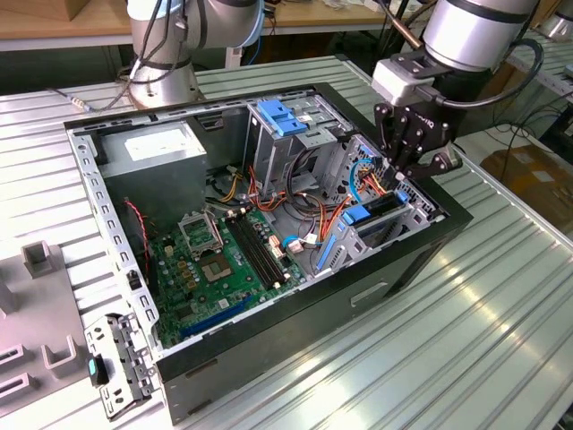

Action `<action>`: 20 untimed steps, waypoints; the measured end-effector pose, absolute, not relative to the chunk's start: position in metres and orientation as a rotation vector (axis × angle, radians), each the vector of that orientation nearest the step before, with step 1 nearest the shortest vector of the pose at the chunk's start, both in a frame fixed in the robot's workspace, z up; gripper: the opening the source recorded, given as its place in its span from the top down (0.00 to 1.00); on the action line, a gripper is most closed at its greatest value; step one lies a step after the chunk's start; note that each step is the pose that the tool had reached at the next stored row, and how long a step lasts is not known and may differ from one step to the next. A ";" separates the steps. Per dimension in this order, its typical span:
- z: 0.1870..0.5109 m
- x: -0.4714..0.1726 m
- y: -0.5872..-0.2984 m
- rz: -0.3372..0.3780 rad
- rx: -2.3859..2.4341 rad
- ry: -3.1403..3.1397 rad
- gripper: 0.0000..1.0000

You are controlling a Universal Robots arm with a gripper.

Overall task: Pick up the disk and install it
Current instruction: 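Insert the second disk wire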

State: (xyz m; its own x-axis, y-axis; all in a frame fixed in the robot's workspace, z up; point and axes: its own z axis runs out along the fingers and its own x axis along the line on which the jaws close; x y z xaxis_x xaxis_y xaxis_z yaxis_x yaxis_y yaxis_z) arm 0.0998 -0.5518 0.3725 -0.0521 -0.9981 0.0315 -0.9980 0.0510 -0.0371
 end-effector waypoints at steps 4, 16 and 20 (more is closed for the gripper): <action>0.378 0.100 -0.550 -0.073 -2.162 2.277 0.89; 0.386 0.100 -0.536 -0.081 -2.169 2.283 0.89; 0.393 0.100 -0.531 -0.084 -2.171 2.285 0.89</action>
